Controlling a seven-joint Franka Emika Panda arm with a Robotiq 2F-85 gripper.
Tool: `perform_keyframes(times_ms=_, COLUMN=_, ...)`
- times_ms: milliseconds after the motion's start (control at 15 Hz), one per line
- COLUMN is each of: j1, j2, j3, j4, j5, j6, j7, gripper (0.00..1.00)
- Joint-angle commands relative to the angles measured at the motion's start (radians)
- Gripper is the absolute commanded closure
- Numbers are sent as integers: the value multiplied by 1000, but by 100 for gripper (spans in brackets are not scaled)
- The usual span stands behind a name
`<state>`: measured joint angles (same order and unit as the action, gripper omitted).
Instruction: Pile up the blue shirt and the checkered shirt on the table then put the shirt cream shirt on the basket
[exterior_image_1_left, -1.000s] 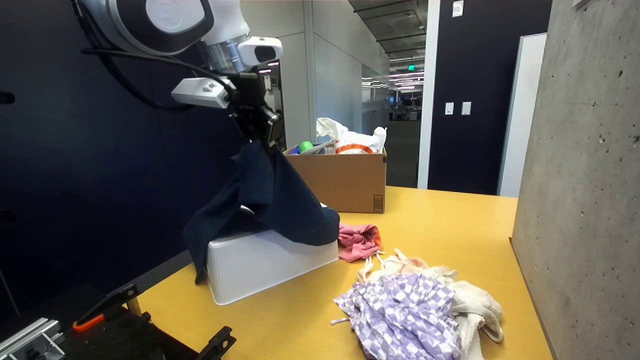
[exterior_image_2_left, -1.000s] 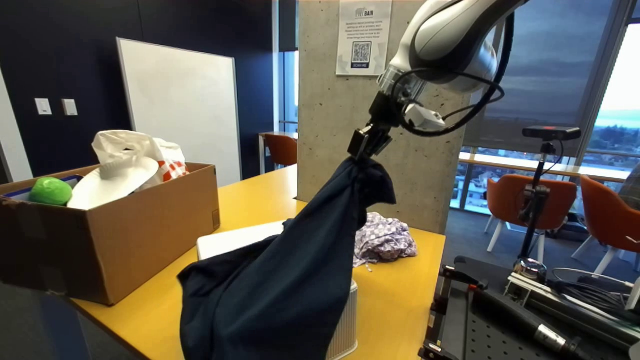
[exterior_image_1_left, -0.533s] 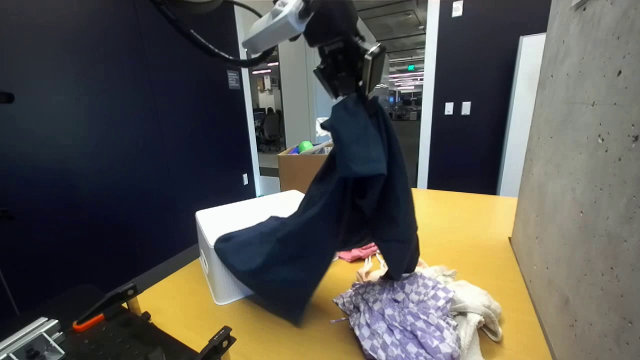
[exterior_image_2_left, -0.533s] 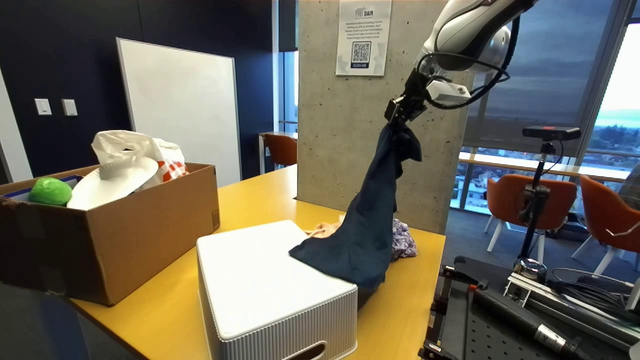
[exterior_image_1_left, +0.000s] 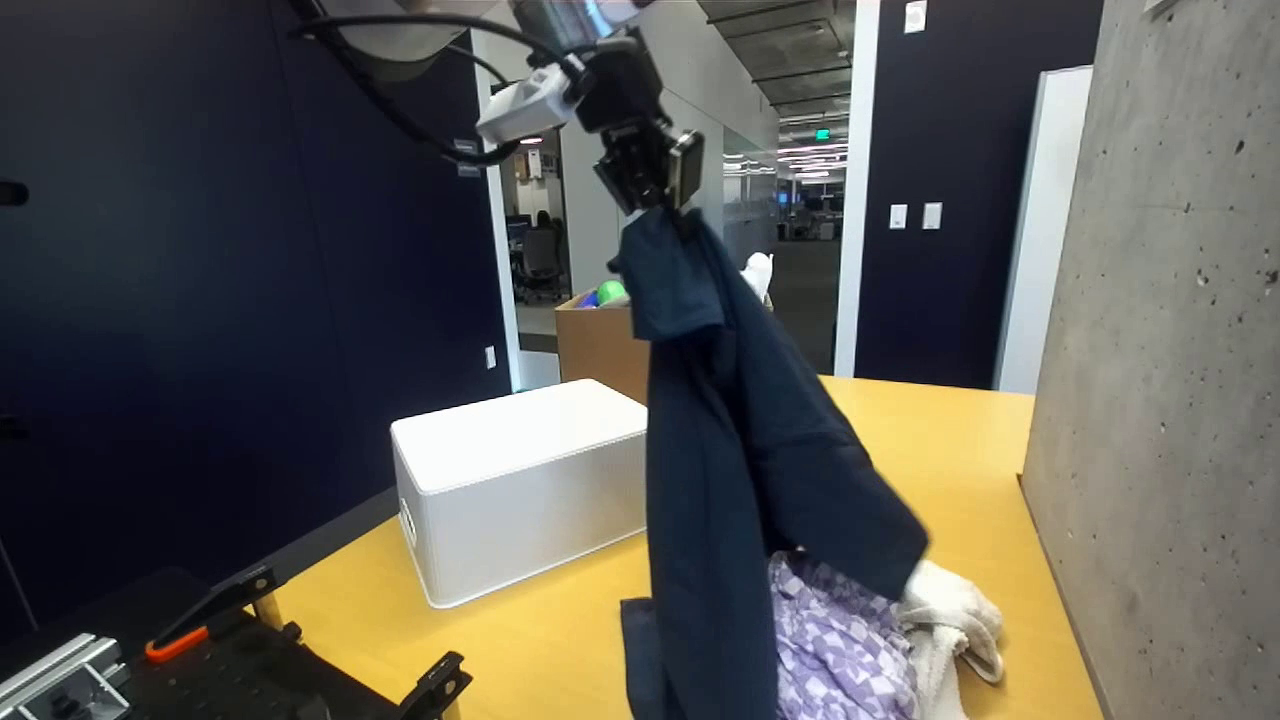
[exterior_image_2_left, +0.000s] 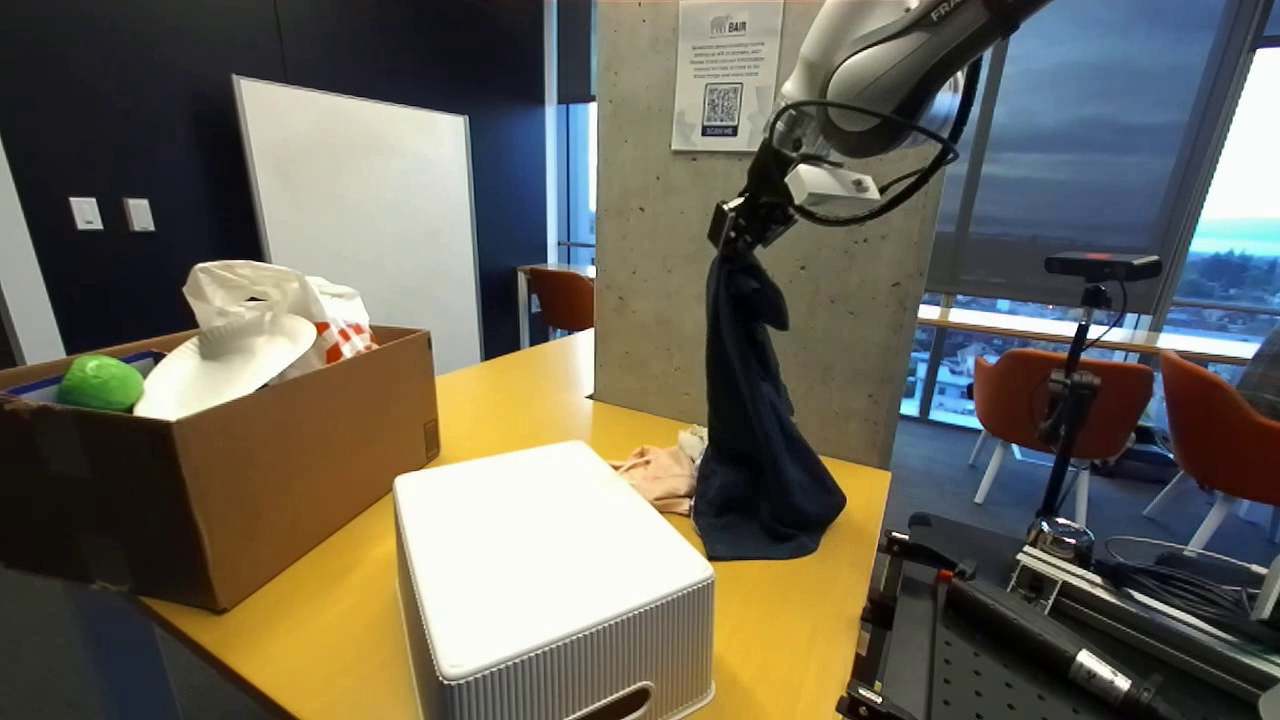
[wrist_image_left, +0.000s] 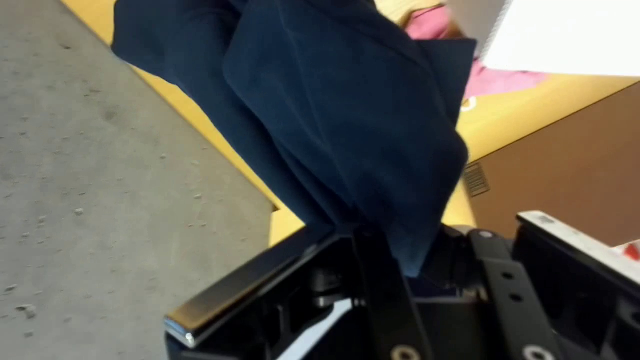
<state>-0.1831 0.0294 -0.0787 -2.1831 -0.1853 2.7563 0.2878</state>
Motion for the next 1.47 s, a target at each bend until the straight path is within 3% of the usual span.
perform_keyframes(times_ms=0, j1=123, j2=-23, j3=74, j4=-34, j5=129, j6=-17, j7=-42, gripper=97)
perform_keyframes(times_ms=333, j1=283, j2=-104, j3=203, j4=-32, j5=300, j6=-9, j7=-133, gripper=97)
perform_keyframes(times_ms=600, j1=350, j2=-89, j3=218, j4=48, j5=427, j6=11, j7=-296, gripper=97)
perform_keyframes(times_ms=867, j1=319, j2=64, j3=161, j4=127, j5=590, j6=40, j7=-526, gripper=97)
perform_keyframes(times_ms=1067, j1=261, j2=196, j3=135, j4=183, j5=627, j6=17, j7=-601, gripper=97)
perform_keyframes(times_ms=1267, j1=211, j2=337, j3=131, j4=261, j5=615, j6=-6, j7=-620, gripper=97)
perform_keyframes(times_ms=1333, j1=170, j2=366, j3=169, j4=271, j5=568, j6=-12, j7=-583, gripper=97)
perform_keyframes(times_ms=1400, j1=175, j2=384, j3=168, j4=267, j5=532, j6=-23, j7=-557, gripper=97)
